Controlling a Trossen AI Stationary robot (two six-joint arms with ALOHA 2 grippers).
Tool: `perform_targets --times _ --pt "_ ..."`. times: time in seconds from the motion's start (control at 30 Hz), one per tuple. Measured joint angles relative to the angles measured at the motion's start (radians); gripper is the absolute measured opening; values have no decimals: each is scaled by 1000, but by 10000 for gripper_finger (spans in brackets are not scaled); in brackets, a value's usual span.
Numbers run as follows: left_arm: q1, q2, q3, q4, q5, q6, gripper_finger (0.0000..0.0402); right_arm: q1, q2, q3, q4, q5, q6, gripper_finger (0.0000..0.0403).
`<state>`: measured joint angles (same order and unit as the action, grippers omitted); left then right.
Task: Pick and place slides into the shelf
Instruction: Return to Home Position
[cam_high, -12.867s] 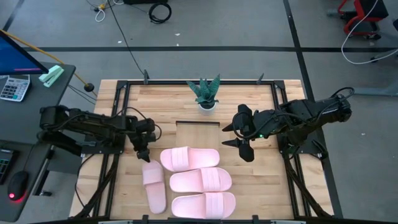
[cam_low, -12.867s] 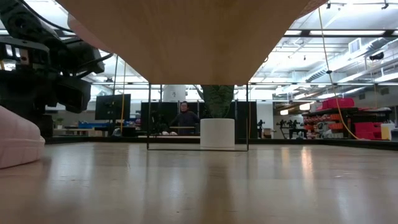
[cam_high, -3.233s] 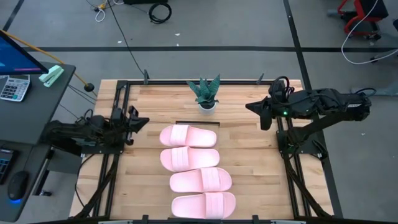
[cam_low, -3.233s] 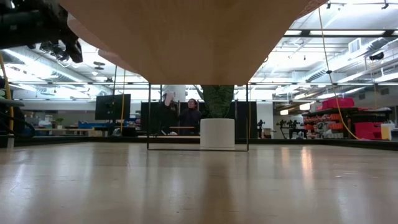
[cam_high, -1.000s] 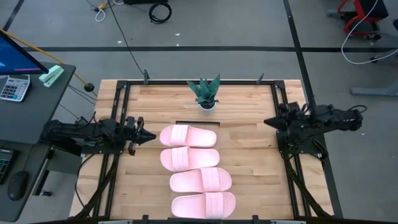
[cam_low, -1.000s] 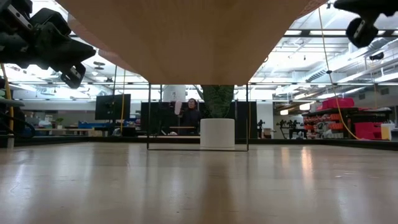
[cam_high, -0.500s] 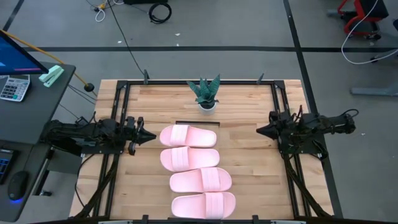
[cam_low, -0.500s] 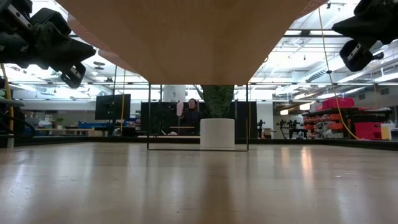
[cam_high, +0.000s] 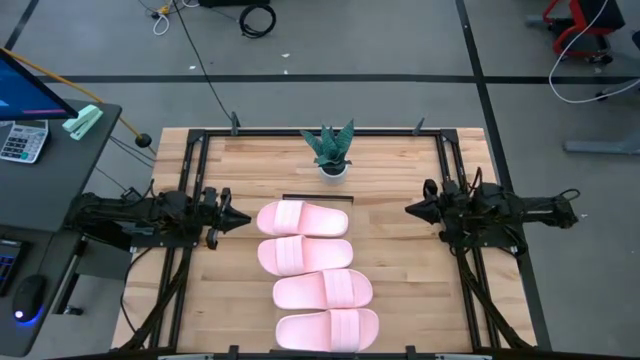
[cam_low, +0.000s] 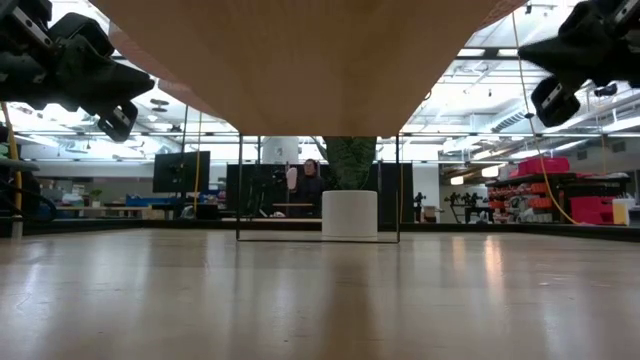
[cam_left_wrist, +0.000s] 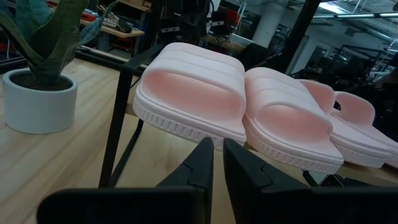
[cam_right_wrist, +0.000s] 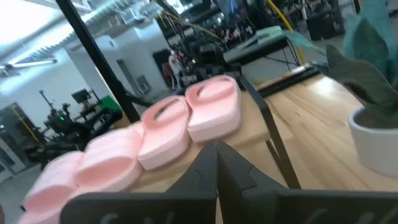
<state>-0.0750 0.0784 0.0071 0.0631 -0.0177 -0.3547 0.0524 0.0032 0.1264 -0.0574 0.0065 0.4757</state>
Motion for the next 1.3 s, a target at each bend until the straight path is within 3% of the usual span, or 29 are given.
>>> perform_targets --times 0.3,0.77,0.9,1.07,1.3 --pt "0 0 0 0 0 0 35 -122 3 -29 -7 -103 -17 0" --pt "0 0 0 0 0 0 39 -127 3 -117 167 -106 -26 0" --pt "0 0 0 0 0 0 43 -108 3 -117 163 -112 -96 0" --pt "0 0 0 0 0 0 41 -87 4 -117 140 -114 -299 0" --pt "0 0 0 0 0 0 30 -87 4 -117 106 -148 -325 0"
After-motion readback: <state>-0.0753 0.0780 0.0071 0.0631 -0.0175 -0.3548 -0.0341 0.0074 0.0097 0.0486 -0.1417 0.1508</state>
